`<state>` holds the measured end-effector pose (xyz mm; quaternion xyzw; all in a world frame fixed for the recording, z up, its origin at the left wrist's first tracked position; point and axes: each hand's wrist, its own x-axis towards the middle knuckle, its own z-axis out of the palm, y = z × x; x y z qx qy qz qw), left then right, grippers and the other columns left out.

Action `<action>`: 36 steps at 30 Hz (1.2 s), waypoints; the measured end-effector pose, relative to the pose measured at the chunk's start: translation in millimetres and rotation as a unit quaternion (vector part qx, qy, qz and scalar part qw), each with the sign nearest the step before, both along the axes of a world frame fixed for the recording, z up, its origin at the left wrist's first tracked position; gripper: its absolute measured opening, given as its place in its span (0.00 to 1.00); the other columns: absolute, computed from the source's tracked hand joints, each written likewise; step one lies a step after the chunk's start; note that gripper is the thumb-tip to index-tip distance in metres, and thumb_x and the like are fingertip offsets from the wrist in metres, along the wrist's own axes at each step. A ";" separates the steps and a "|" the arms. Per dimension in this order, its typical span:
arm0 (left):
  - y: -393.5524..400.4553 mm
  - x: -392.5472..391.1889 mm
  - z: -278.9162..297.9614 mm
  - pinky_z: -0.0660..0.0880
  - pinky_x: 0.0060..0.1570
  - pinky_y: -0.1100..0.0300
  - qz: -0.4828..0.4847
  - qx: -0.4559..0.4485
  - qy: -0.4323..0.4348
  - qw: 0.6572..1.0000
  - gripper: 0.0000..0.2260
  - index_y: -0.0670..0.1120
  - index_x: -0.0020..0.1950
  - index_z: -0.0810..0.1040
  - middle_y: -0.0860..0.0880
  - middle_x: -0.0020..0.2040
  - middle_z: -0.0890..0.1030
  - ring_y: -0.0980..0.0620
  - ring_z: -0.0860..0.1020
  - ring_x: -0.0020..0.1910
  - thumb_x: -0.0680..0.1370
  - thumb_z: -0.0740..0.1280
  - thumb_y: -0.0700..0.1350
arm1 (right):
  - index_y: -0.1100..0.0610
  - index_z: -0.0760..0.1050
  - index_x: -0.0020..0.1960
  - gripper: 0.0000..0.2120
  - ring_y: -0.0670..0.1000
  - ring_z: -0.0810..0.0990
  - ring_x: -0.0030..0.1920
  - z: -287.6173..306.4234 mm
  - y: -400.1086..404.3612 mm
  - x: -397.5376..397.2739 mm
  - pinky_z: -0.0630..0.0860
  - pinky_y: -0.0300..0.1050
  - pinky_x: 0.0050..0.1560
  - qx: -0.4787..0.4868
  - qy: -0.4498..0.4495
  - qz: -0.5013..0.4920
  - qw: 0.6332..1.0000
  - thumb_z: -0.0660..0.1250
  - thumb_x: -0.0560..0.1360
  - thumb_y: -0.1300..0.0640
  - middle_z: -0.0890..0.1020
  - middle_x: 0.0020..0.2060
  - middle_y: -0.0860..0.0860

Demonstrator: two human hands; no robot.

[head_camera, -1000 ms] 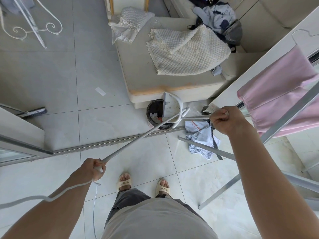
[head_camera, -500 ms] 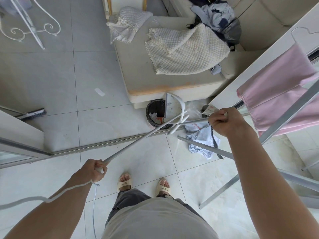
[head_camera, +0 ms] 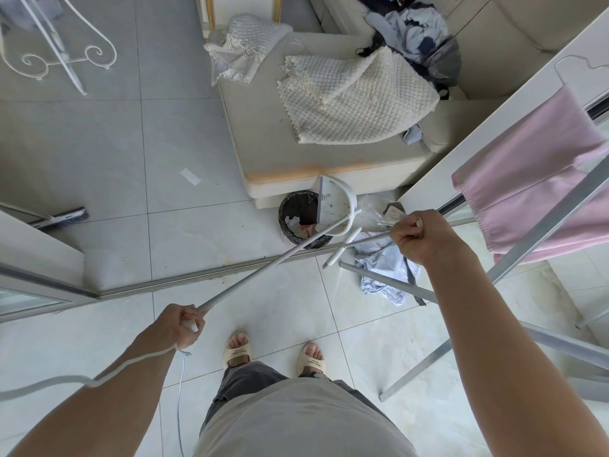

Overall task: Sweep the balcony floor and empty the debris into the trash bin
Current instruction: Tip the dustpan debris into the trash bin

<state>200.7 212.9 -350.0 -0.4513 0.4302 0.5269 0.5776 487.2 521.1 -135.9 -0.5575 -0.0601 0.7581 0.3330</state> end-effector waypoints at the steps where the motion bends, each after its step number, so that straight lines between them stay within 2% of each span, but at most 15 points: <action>1: 0.3 -0.5 -1.8 0.62 0.15 0.70 0.000 0.001 0.002 1.000 0.08 0.42 0.43 0.69 0.51 0.18 0.65 0.57 0.62 0.13 0.82 0.55 0.38 | 0.55 0.61 0.37 0.15 0.43 0.64 0.17 2.1 -0.4 0.0 0.58 0.32 0.14 0.003 0.012 -0.005 1.000 0.51 0.60 0.74 0.66 0.21 0.50; 3: 0.7 -2.6 -6.8 0.63 0.15 0.70 0.002 0.000 0.008 1.000 0.08 0.42 0.43 0.69 0.51 0.20 0.66 0.57 0.62 0.13 0.81 0.54 0.37 | 0.55 0.61 0.36 0.20 0.43 0.64 0.17 5.5 -0.7 2.8 0.58 0.33 0.14 0.003 0.036 -0.016 0.999 0.53 0.54 0.77 0.66 0.19 0.50; 6: 0.8 -6.3 -14.8 0.64 0.16 0.70 0.010 0.002 0.002 1.000 0.06 0.42 0.45 0.69 0.52 0.30 0.70 0.57 0.62 0.13 0.81 0.55 0.37 | 0.56 0.61 0.37 0.17 0.44 0.63 0.18 3.9 0.3 10.1 0.58 0.33 0.14 -0.004 0.044 -0.017 0.999 0.52 0.58 0.76 0.65 0.20 0.50; 8: 0.7 -8.5 -17.0 0.63 0.15 0.69 0.012 0.002 0.001 1.000 0.06 0.42 0.46 0.69 0.51 0.26 0.69 0.56 0.61 0.13 0.81 0.55 0.37 | 0.56 0.62 0.38 0.21 0.44 0.62 0.18 -2.1 2.9 14.1 0.59 0.34 0.14 -0.018 0.018 -0.008 1.000 0.53 0.55 0.78 0.64 0.20 0.50; 10: 1.6 -9.2 -16.0 0.62 0.15 0.69 0.013 0.003 0.004 1.000 0.06 0.42 0.46 0.69 0.51 0.19 0.66 0.56 0.61 0.13 0.81 0.55 0.37 | 0.55 0.63 0.39 0.19 0.44 0.63 0.17 -5.6 4.7 15.0 0.59 0.34 0.14 -0.021 0.000 -0.002 1.000 0.52 0.57 0.77 0.64 0.20 0.50; 13: 2.4 -6.7 -10.4 0.62 0.15 0.69 0.011 -0.002 0.012 1.000 0.06 0.42 0.46 0.69 0.51 0.19 0.66 0.57 0.62 0.13 0.81 0.55 0.37 | 0.54 0.64 0.40 0.16 0.44 0.64 0.17 -5.3 4.8 9.0 0.59 0.33 0.15 -0.018 -0.015 -0.005 1.000 0.50 0.62 0.73 0.66 0.21 0.51; 17: 2.1 -3.2 -5.1 0.62 0.15 0.70 0.011 -0.011 0.021 1.000 0.08 0.41 0.44 0.69 0.51 0.19 0.66 0.57 0.61 0.13 0.81 0.54 0.37 | 0.56 0.64 0.38 0.12 0.43 0.65 0.18 0.2 3.6 3.0 0.58 0.33 0.14 -0.018 0.008 -0.014 1.000 0.53 0.62 0.72 0.69 0.31 0.50; 22: -0.4 0.5 -1.2 0.62 0.15 0.70 0.010 -0.019 0.027 0.999 0.08 0.41 0.44 0.69 0.50 0.19 0.66 0.57 0.61 0.13 0.81 0.54 0.36 | 0.55 0.61 0.38 0.20 0.44 0.64 0.18 1.7 3.3 18.7 0.60 0.34 0.15 0.000 0.042 -0.005 0.999 0.54 0.54 0.77 0.65 0.21 0.51; 26: -0.4 2.2 1.8 0.62 0.15 0.70 0.008 -0.018 0.030 0.999 0.08 0.42 0.43 0.68 0.51 0.19 0.65 0.56 0.61 0.13 0.80 0.54 0.36 | 0.55 0.59 0.36 0.13 0.44 0.63 0.17 -1.8 2.4 28.9 0.59 0.34 0.15 -0.021 0.031 -0.005 0.999 0.51 0.62 0.72 0.63 0.21 0.50; 29: -0.3 4.6 4.0 0.62 0.16 0.70 0.003 -0.021 0.033 0.999 0.08 0.43 0.42 0.68 0.50 0.25 0.69 0.56 0.62 0.13 0.80 0.55 0.36 | 0.55 0.59 0.34 0.12 0.44 0.63 0.17 -4.9 1.9 35.0 0.58 0.32 0.16 -0.023 0.014 0.000 1.000 0.50 0.62 0.72 0.63 0.19 0.49; 33: 3.1 13.4 21.4 0.62 0.15 0.70 0.000 -0.013 0.062 0.998 0.11 0.44 0.40 0.66 0.49 0.19 0.67 0.57 0.61 0.13 0.81 0.53 0.35 | 0.55 0.60 0.36 0.13 0.43 0.63 0.17 -16.3 3.7 45.8 0.58 0.33 0.14 -0.046 0.001 0.009 0.999 0.49 0.74 0.69 0.64 0.23 0.48; 36: 4.2 17.8 33.9 0.61 0.15 0.70 -0.010 -0.007 0.092 0.996 0.12 0.44 0.39 0.65 0.49 0.20 0.68 0.58 0.60 0.13 0.81 0.52 0.35 | 0.56 0.61 0.36 0.14 0.43 0.63 0.17 -22.4 0.2 54.1 0.57 0.32 0.15 -0.050 -0.004 0.024 0.998 0.48 0.77 0.68 0.66 0.25 0.48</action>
